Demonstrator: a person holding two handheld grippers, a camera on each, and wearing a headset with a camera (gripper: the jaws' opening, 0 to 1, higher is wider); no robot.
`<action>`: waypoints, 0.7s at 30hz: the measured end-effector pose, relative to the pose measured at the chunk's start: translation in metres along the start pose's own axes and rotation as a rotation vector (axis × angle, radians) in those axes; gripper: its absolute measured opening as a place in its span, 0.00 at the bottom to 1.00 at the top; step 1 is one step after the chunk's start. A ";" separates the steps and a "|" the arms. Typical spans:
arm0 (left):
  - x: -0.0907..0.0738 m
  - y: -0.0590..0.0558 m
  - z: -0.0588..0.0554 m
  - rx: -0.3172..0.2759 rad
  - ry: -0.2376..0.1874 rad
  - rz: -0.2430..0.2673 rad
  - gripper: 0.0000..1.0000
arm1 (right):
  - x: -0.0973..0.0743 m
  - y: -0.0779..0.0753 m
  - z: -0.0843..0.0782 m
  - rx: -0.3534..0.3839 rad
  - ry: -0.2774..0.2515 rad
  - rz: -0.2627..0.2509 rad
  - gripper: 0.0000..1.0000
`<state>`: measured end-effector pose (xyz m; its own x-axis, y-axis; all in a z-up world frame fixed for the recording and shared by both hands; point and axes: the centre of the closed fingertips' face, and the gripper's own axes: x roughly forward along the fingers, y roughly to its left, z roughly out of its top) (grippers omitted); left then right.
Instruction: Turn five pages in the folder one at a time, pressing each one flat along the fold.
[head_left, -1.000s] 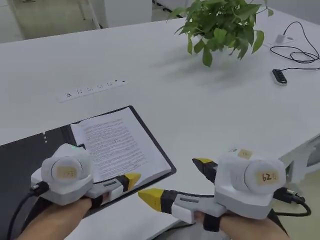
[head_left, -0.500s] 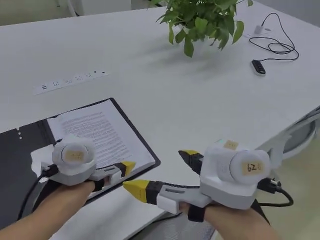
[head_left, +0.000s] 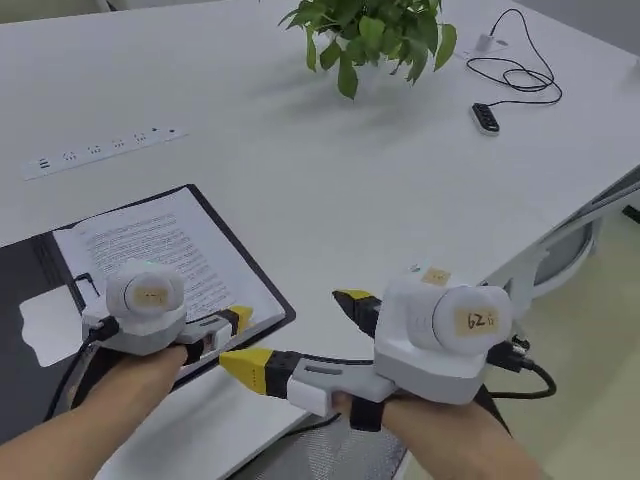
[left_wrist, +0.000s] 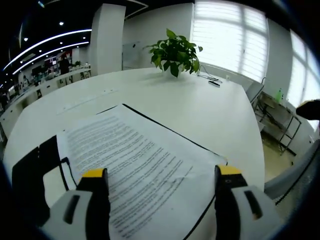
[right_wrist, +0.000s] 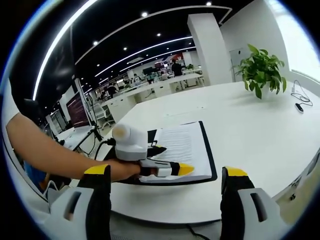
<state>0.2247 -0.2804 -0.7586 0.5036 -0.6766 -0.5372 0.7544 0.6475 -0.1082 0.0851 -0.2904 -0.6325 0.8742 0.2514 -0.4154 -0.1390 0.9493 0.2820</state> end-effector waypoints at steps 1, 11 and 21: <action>0.001 0.000 -0.001 0.003 0.003 0.003 0.87 | 0.000 0.000 0.000 0.002 0.000 0.000 0.91; 0.013 0.000 -0.016 0.088 0.032 0.040 0.74 | 0.006 -0.001 -0.003 0.011 0.015 0.004 0.91; 0.015 -0.009 -0.017 0.123 0.008 0.002 0.57 | 0.011 -0.004 -0.003 0.026 0.021 0.003 0.90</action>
<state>0.2179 -0.2906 -0.7802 0.5018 -0.6725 -0.5440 0.7997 0.6003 -0.0044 0.0932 -0.2906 -0.6408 0.8638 0.2583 -0.4326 -0.1290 0.9433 0.3057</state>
